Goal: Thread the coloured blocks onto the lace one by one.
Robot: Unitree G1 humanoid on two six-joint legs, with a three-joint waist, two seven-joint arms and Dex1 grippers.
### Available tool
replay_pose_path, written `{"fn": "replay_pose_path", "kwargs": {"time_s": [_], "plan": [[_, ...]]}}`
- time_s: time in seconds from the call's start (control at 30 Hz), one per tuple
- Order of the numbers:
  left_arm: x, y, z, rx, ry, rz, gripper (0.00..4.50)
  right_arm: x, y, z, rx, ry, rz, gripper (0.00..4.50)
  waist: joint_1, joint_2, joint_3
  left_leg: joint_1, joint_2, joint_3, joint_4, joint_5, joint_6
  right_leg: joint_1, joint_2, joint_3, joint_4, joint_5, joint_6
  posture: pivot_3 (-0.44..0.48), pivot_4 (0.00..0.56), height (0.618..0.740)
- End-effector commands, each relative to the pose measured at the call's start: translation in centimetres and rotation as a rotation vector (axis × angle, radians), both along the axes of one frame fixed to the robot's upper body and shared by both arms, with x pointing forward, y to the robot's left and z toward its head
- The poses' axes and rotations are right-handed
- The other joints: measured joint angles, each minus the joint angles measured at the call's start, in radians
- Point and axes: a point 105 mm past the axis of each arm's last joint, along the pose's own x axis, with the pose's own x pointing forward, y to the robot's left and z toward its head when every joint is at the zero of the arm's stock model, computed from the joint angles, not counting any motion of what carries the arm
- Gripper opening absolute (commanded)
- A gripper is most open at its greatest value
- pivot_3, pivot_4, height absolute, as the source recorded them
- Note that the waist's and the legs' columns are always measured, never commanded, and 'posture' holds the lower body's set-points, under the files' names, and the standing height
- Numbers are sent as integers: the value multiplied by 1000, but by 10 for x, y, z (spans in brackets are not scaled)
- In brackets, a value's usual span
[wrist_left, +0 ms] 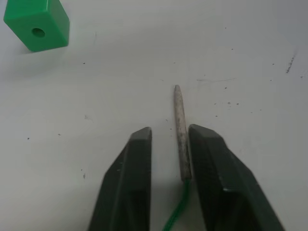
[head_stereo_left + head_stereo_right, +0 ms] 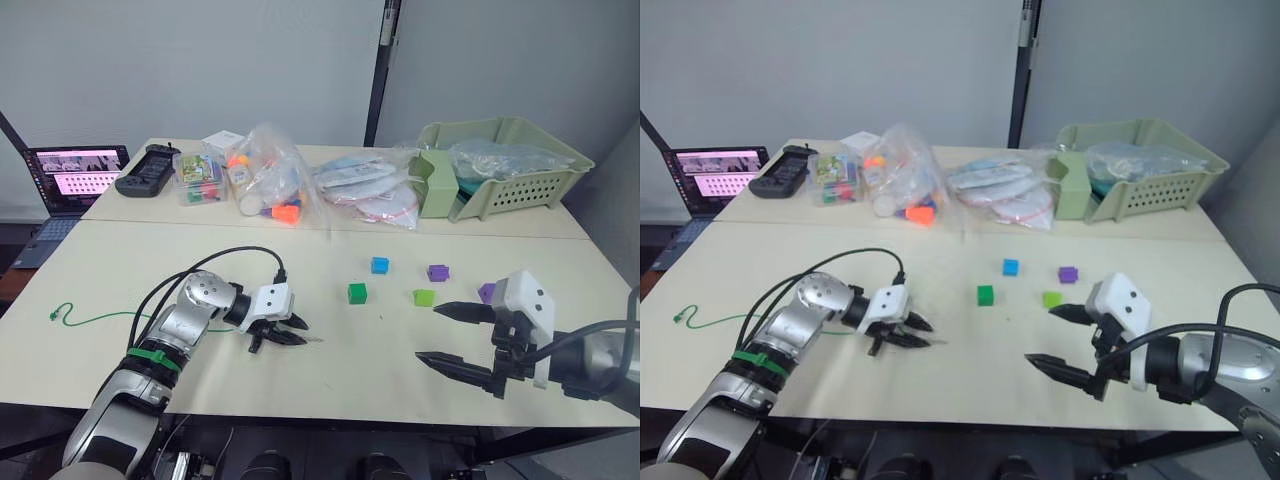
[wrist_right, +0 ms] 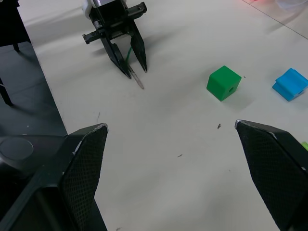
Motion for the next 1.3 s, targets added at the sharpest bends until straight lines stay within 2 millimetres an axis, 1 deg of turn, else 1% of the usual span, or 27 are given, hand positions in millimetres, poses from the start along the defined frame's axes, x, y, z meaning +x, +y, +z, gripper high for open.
{"fn": "replay_pose_path", "kwargs": {"time_s": [0.03, 0.17, 0.2, 0.3, 0.4, 0.5, 0.57, 0.6, 0.63, 0.7, 0.73, 0.83, 0.93, 1.2, 1.27, 1.3], "plan": [[-4, 13, -16, 84, 41, 11, 27, 0, 1, 4, 0, -37, 12, 4500, 0, 0, 0, 0, 0, 0, 0, 0, 0, 0, 0, 0, 0, 0, 0, 0, 150, 734], [-4, 15, -15, 79, 43, 11, 27, 1, 0, 4, 0, -39, 11, 4500, -4, 0, 0, 0, 1, 0, 0, 0, 0, 0, 1, 0, 0, 0, 0, 0, 150, 734], [-4, 13, -12, 59, 41, 10, 27, 1, 1, 4, 3, -39, 12, 4500, -5, 0, 0, 0, 1, 0, 0, 0, 0, 0, 1, 0, 0, 0, 0, 0, 150, 734], [-2, 8, -6, 20, 29, 19, 27, 3, 3, 2, 5, -40, 15, 4500, -6, 0, 0, 0, 1, 0, 0, 0, 0, 0, 1, 0, 0, 0, 0, 0, 150, 734], [-5, 0, -7, 3, 32, 24, 27, 6, 5, 0, 1, -39, 18, 4500, -7, 0, 0, 0, 0, 0, 0, 0, 0, 0, 0, 0, 0, 0, 0, 0, 150, 734], [-5, -3, -9, 2, 30, 45, 27, 7, 6, -1, -6, -39, 21, 4500, -1, 0, 0, 0, 0, -1, 0, 0, 0, 0, 0, 0, 1, 0, 0, 0, 150, 734], [-4, -3, -8, -2, 32, 65, 664, 7, 6, -1, -5, -39, 22, 4500, 3, 0, 0, 0, 0, 0, 0, 0, 0, 1, 0, 0, 0, 0, 0, 0, 150, 734], [-2, 1, -6, 4, 6, 73, 876, 8, 6, -2, -3, -38, 22, 4500, 4, 0, 0, 0, 0, 0, 1, 0, 0, 1, 0, 0, 0, 0, 0, 0, 150, 734], [0, 5, -5, 12, -15, 76, 1276, 7, 7, -2, -2, -38, 23, 4500, 6, 0, 0, 0, 0, 0, 1, 0, 0, 1, 0, 0, 0, 0, 0, 0, 150, 734], [1, 9, -4, 20, -39, 78, 1934, 7, 7, -2, -2, -37, 24, 4500, 6, 0, 0, 0, 0, 0, 1, 0, 0, 1, 0, 0, 0, 0, 0, 0, 150, 734], [4, 13, -3, 24, -83, 86, 2206, 7, 7, -2, -1, -37, 23, 4500, 6, 0, 0, 0, 0, 0, 1, 0, 0, 1, 0, 0, 0, 0, 0, 0, 150, 734], [8, 23, -4, 22, -121, 121, 2206, 7, 7, -2, 0, -39, 21, 4500, 2, 0, 0, 0, 0, -1, 1, 0, 0, 1, 0, 0, 0, 0, 0, 0, 150, 734], [2, 27, -9, 16, -91, 114, 2206, 8, 8, -3, -1, -38, 20, 4500, -1, 0, 0, 1, 1, -1, 1, 0, 0, 1, 0, 0, 1, 0, 0, 0, 150, 734], [-11, 28, -16, 29, -34, 81, 2206, 10, 8, -3, -7, -39, 19, 4500, -8, 0, -1, 1, 1, -1, 0, 0, 0, 1, 1, 0, 1, 0, 0, 0, 150, 734], [-15, 29, -18, 39, -14, 71, 1786, 11, 9, -3, -9, -42, 18, 4500, -13, 1, -1, 1, 1, -1, 0, 0, 0, 1, 1, 0, 1, 0, 0, 0, 150, 734], [-16, 29, -18, 44, -9, 66, 1495, 11, 9, -3, -10, -43, 18, 4500, -13, 1, -1, 2, 1, -1, 0, 0, 0, 1, 1, 0, 2, 0, 0, 0, 150, 734]]}}
